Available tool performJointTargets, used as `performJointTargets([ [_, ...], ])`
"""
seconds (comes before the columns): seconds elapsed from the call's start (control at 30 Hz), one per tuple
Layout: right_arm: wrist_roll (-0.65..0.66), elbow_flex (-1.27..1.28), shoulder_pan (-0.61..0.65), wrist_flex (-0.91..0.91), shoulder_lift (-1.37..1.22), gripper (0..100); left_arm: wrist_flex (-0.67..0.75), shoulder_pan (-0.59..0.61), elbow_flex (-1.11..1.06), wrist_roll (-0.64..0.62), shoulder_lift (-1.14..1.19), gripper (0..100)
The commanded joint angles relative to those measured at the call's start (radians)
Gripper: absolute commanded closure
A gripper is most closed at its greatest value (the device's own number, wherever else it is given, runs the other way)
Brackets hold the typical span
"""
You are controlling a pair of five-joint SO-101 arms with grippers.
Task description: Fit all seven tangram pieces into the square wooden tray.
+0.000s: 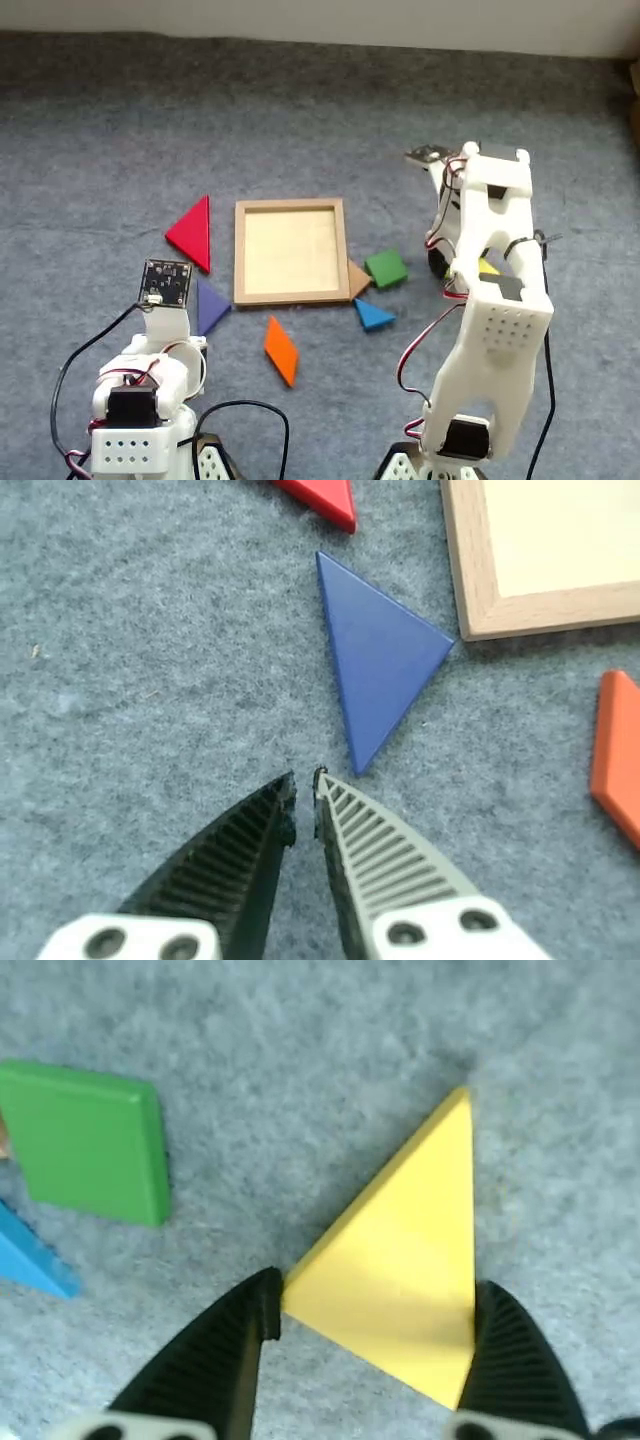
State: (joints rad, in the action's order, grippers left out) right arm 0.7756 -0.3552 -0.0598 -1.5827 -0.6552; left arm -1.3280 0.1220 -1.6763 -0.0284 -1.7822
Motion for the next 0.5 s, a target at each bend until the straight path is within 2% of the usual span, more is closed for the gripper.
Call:
performJointTargets([
  [0.0,0.009,-0.013,-0.007,-0.030,0.107,81.1,-0.005,0.005,-0.019,0.006,-0.036,95],
  [0.17,0.002,-0.015,0.016,-0.116,0.219,81.1,-0.005,0.005,-0.019,0.006,-0.036,95],
  [0.33,-0.011,-0.008,0.090,-0.143,0.343,81.1,-0.005,0.005,-0.019,0.006,-0.036,95],
  [0.47,-0.138,-0.008,0.176,-0.139,0.403,81.1,-0.005,0.005,-0.019,0.006,-0.036,95],
])
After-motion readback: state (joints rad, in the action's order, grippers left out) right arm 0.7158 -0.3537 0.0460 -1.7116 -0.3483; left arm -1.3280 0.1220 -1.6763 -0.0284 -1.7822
